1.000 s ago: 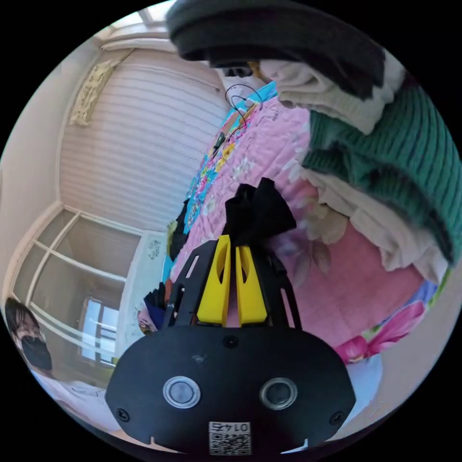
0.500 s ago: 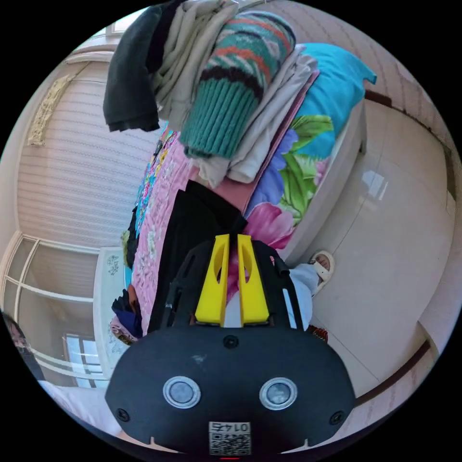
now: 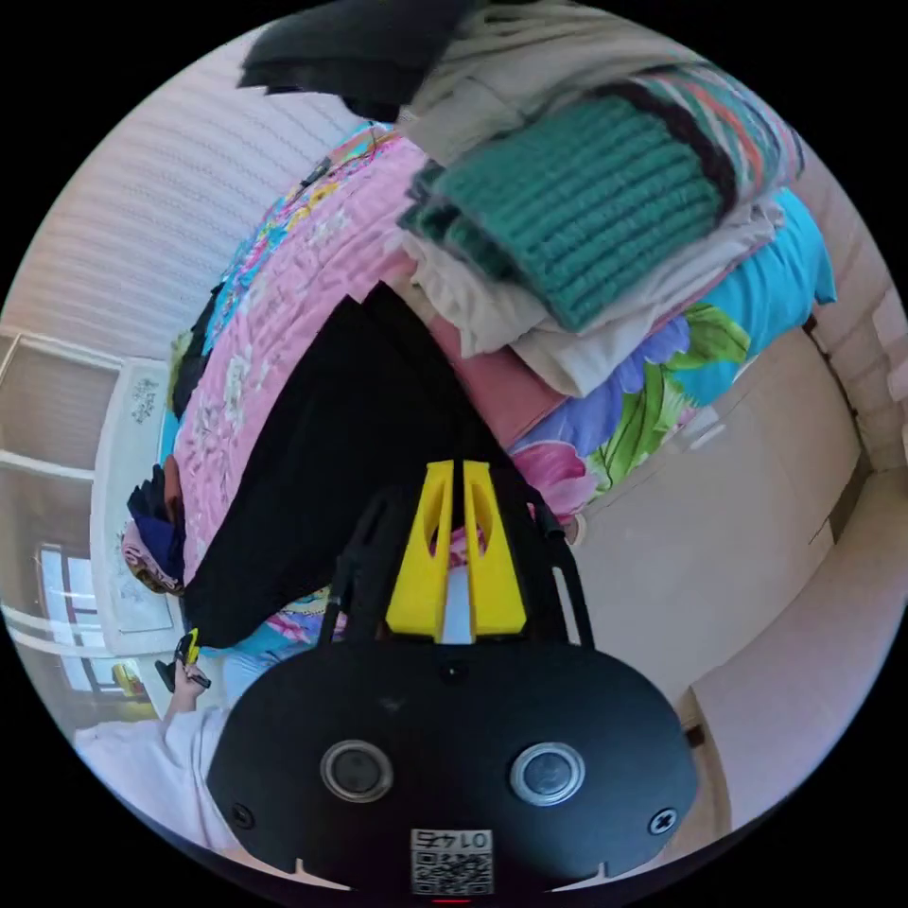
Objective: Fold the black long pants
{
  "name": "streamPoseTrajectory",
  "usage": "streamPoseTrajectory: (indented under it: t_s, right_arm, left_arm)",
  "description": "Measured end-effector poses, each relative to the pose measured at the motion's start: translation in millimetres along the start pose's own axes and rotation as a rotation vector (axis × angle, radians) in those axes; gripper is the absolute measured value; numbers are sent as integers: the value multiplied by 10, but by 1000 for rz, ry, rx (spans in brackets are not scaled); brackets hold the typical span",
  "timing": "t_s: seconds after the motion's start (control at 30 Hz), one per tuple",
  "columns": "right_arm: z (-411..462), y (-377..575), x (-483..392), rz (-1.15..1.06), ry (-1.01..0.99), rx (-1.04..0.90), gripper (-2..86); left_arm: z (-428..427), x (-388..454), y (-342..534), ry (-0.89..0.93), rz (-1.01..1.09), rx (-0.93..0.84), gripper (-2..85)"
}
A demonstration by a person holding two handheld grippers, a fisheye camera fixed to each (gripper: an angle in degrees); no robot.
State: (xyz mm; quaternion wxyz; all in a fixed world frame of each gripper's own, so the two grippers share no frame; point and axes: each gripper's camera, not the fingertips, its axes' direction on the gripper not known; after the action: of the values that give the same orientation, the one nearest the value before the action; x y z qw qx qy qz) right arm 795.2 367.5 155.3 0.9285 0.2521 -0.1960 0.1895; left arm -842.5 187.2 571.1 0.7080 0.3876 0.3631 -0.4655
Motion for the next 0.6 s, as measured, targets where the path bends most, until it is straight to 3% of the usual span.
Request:
streamPoseTrajectory:
  t_s: [0.2,0.37,0.5,0.6]
  right_arm:
    - [79,78,-110,12,61,-31,12]
    - [189,115,-336,117,164,-11,17]
    - [96,90,-1014,-102,224,183,29]
    - [339,-155,-1507,-260,179,148,54]
  left_arm:
    - [116,136,-9,-26,119,-23,21]
    - [280,-5,8,-28,46,-38,48]
    - [362,-51,55,-13,36,-38,66]
    - [430,-56,90,-8,34,-34,76]
